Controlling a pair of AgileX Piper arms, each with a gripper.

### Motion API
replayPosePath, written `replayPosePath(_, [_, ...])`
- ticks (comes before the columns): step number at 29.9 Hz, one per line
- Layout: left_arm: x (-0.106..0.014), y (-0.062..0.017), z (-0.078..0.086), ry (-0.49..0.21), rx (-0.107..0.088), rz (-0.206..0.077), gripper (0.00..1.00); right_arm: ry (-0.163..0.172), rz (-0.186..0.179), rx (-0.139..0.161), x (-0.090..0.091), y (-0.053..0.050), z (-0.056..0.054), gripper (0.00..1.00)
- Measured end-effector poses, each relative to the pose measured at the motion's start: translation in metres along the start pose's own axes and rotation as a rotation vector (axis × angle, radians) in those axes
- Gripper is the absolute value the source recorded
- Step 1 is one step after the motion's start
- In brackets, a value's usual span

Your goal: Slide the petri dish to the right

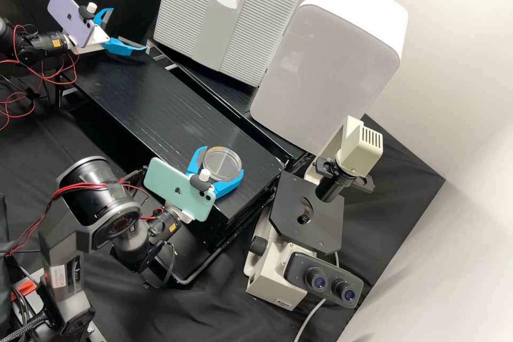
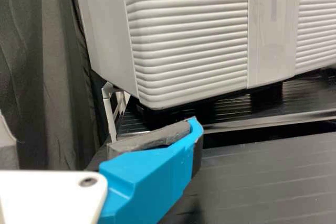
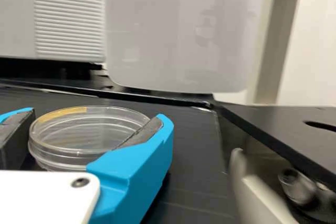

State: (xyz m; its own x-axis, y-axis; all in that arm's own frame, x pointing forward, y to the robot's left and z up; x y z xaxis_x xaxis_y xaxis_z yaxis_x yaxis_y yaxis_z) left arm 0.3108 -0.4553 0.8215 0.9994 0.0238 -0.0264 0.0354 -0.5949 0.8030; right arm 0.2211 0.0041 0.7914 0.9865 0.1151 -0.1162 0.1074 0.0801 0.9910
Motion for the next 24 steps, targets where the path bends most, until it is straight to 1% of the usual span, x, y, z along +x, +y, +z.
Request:
replayPosePath(1, [0.0000, 0.0000, 0.0000, 0.000, 0.000, 0.000, 1.00, -0.010, 0.011, -0.001, -0.0007, 0.0024, 0.0020, 0.00])
replayPosePath(3, [0.0000, 0.0000, 0.0000, 0.000, 0.000, 0.000, 1.00, -0.032, 0.016, -0.003, -0.0017, 0.0050, 0.0050, 0.00])
replayPosePath(5, [0.0000, 0.0000, 0.0000, 0.000, 0.000, 0.000, 1.00, -0.043, 0.023, -0.003, -0.0027, 0.0073, 0.0062, 0.00])
replayPosePath(8, [0.0000, 0.0000, 0.0000, 0.000, 0.000, 0.000, 1.00, -0.050, 0.023, -0.004, -0.0031, 0.0081, 0.0069, 0.00])
replayPosePath(13, [0.0000, 0.0000, 0.0000, 0.000, 0.000, 0.000, 1.00, -0.053, 0.021, -0.005, -0.0033, 0.0083, 0.0068, 0.00])
replayPosePath(14, [0.0000, 0.0000, 0.0000, 0.000, 0.000, 0.000, 1.00, -0.054, 0.022, -0.004, -0.0033, 0.0084, 0.0069, 1.00])
replayPosePath(24, [0.0000, 0.0000, 0.0000, 0.000, 0.000, 0.000, 1.00, -0.057, 0.027, 0.001, -0.0024, 0.0079, 0.0071, 1.00])
